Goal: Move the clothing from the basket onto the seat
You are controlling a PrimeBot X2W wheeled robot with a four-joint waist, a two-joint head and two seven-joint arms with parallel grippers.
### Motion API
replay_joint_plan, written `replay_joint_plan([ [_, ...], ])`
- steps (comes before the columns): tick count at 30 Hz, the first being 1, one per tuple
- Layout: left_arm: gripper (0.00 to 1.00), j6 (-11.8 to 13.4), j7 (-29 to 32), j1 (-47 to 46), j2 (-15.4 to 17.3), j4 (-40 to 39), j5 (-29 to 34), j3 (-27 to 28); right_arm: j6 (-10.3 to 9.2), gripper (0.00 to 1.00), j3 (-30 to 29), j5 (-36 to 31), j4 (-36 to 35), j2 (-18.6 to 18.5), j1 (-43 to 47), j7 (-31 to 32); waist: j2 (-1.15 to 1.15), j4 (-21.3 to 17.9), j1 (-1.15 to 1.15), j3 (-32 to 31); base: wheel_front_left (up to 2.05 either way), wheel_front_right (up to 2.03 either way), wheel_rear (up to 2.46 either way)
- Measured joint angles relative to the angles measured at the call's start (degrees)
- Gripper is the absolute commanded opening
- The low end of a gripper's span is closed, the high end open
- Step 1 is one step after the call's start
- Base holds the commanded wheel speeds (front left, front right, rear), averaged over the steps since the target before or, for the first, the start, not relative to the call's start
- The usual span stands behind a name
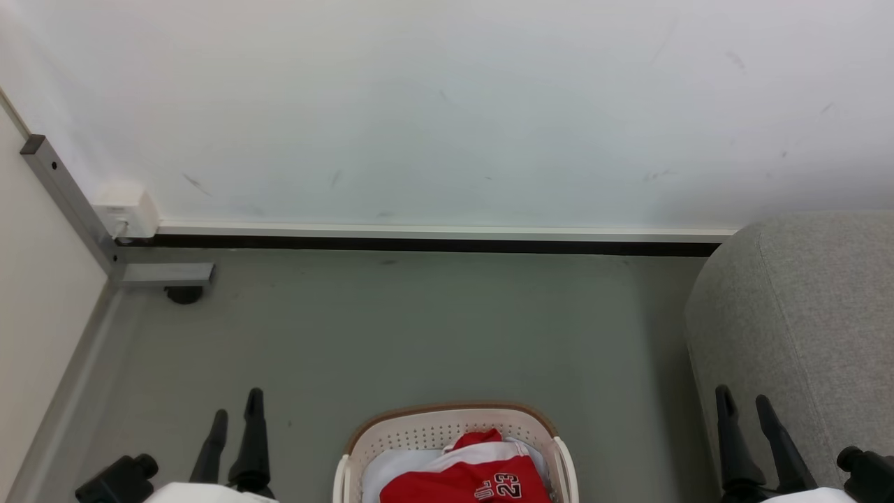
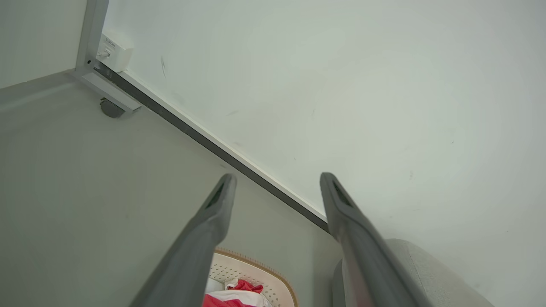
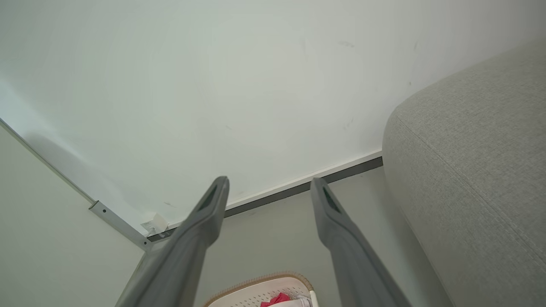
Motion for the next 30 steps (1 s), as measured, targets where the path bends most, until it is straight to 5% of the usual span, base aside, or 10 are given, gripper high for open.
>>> replay_joint_plan([
  [30,1.00,-0.1,-4.6,1.8,1.3,-0.1,20.6,-1.6,0.00,1.00,1.3,-15.6,2.5,-0.3,1.8,-4.5,0.00,0.0,0.00,-0.5,0.00,0.00,0.00],
])
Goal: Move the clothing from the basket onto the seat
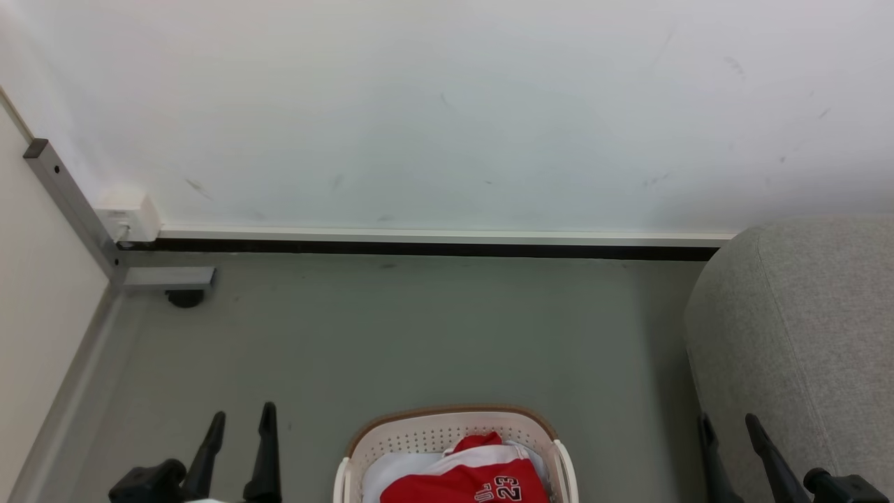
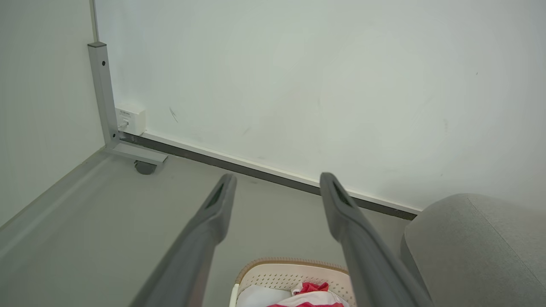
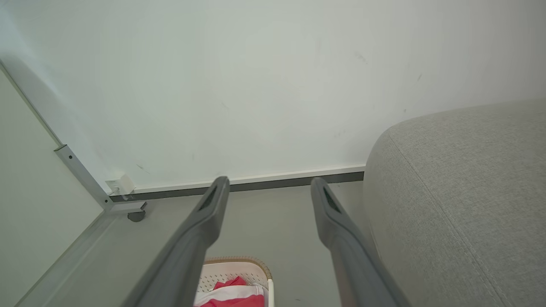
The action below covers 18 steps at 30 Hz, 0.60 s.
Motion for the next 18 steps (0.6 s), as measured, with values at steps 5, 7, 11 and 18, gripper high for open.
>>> replay_joint_plan([
  [5,1.00,0.1,-0.5,0.1,0.1,0.6,2.3,-0.1,0.00,1.00,0.4,-1.4,1.0,0.0,0.1,-0.5,0.00,0.0,0.00,0.0,0.00,0.00,0.00],
  [7,1.00,0.1,-0.9,0.2,0.1,0.8,3.3,-0.1,0.00,1.00,0.5,-2.0,1.4,0.0,0.1,-0.8,0.00,0.0,0.00,0.0,0.00,0.00,0.00],
  [11,1.00,0.1,-1.1,0.4,0.2,1.4,5.2,-0.1,0.00,1.00,0.9,-3.7,2.0,-0.1,0.1,-1.3,0.00,-0.1,0.00,0.0,0.00,0.00,0.00],
  [18,1.00,-0.1,-2.1,0.6,0.3,2.2,8.1,-0.1,0.00,1.00,1.2,-5.3,2.6,-0.1,0.1,-2.1,0.00,-0.3,0.00,0.0,0.00,0.00,0.00],
])
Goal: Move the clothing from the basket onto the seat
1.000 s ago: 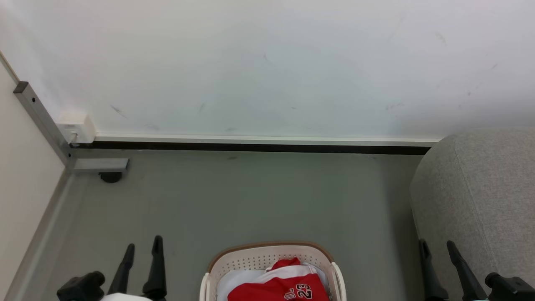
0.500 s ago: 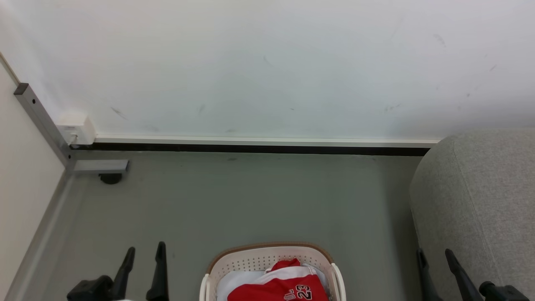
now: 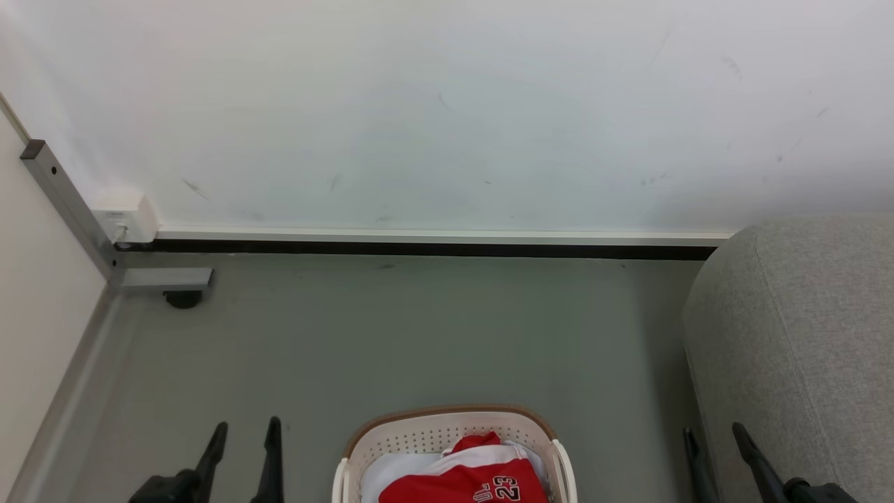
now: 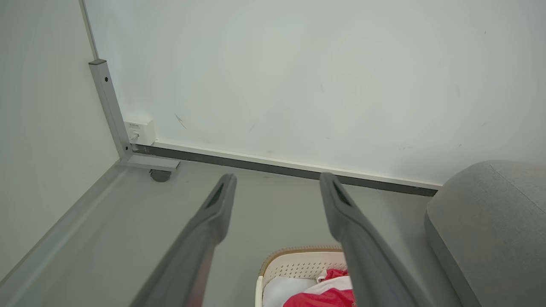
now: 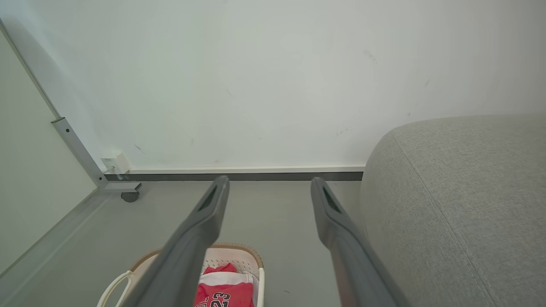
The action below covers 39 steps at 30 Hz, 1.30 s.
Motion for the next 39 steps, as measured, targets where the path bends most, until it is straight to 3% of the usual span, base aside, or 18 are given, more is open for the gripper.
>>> replay_joint_plan([
  [13,1.00,-0.9,-1.5,0.7,-0.1,0.6,4.5,-0.2,0.00,1.00,0.9,-3.8,0.3,-0.1,0.2,-1.5,0.00,-0.4,0.00,0.2,0.00,0.00,0.00],
  [23,1.00,-1.5,-2.4,0.3,-0.3,1.0,7.5,-0.2,0.00,1.00,2.1,-5.2,0.3,-0.2,-0.7,-2.3,0.00,-3.0,0.00,2.0,0.00,0.00,0.00],
  [31,1.00,-3.0,-2.4,-6.5,0.3,4.4,7.4,-2.5,0.00,1.00,2.1,-3.6,-0.7,-0.2,-5.1,-2.4,0.00,-6.2,0.00,7.9,0.00,0.00,0.00],
  [39,1.00,-3.6,0.6,-18.3,1.6,13.6,8.0,-9.3,0.00,1.00,2.0,-2.2,-3.5,-0.3,-11.0,-2.4,0.00,-10.1,0.01,17.1,0.00,0.00,0.00],
])
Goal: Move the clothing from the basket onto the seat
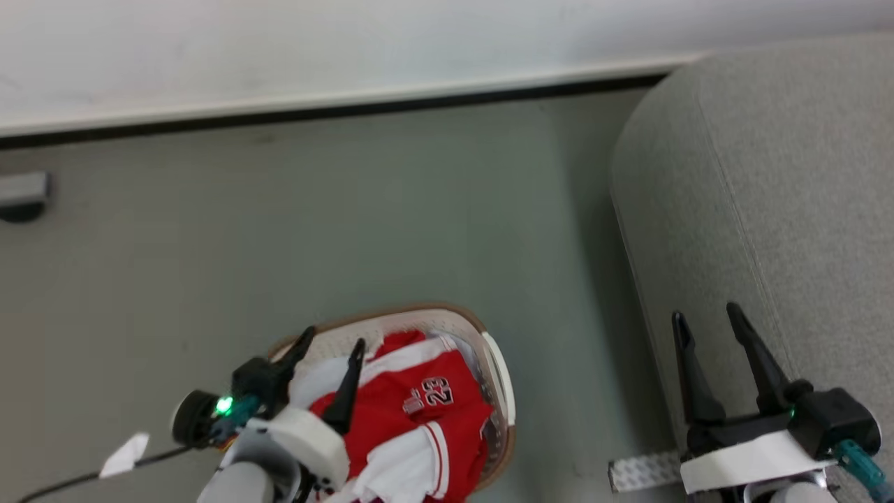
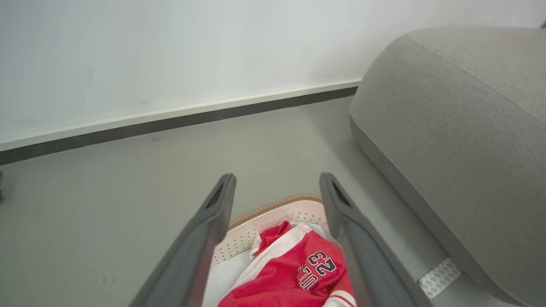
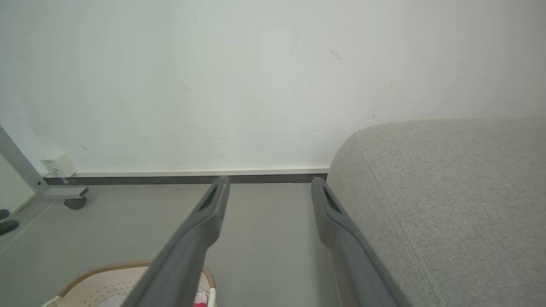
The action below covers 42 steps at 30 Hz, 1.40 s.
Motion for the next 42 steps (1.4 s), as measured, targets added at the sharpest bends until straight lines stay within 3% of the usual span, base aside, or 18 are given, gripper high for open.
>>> replay_joint_plan([
  [7,1.00,-0.3,8.3,-7.1,1.2,8.7,-2.4,-10.9,0.00,1.00,1.1,0.6,-2.1,0.0,-4.0,0.0,0.00,-3.4,0.01,7.8,0.00,0.00,0.00],
  [19,1.00,-0.4,16.1,-14.9,8.6,13.8,-18.5,-31.9,0.00,1.00,4.4,2.6,-4.9,0.0,-7.0,0.0,0.00,-7.7,0.01,16.0,0.00,0.00,0.00],
  [24,1.00,-0.4,18.7,-17.6,11.4,14.0,-25.8,-37.0,0.00,1.00,4.9,2.6,-5.8,0.0,-7.5,0.0,0.00,-8.7,0.00,18.5,0.00,0.00,0.00],
  [36,1.00,-0.4,20.9,-23.6,15.7,16.0,-33.8,-45.8,0.00,1.00,5.1,2.6,-7.5,0.0,-8.2,0.0,0.00,-11.3,0.00,25.6,0.00,0.00,0.00],
  [37,0.93,-0.4,20.8,-23.7,15.7,16.2,-34.1,-46.4,0.00,1.00,5.1,2.6,-7.6,0.0,-8.2,0.0,0.00,-11.5,0.00,26.0,0.00,0.00,0.00],
  [39,0.02,-0.4,19.9,-24.3,15.8,16.6,-34.6,-47.8,0.00,1.00,5.0,2.6,-7.6,0.0,-8.2,0.0,0.00,-11.7,0.00,26.4,0.00,0.00,0.00],
  [42,0.00,-0.4,18.5,-25.4,15.7,17.4,-35.9,-49.7,0.00,1.00,4.8,2.6,-7.6,0.0,-8.4,0.0,0.00,-11.5,-0.01,26.4,0.00,0.00,0.00],
])
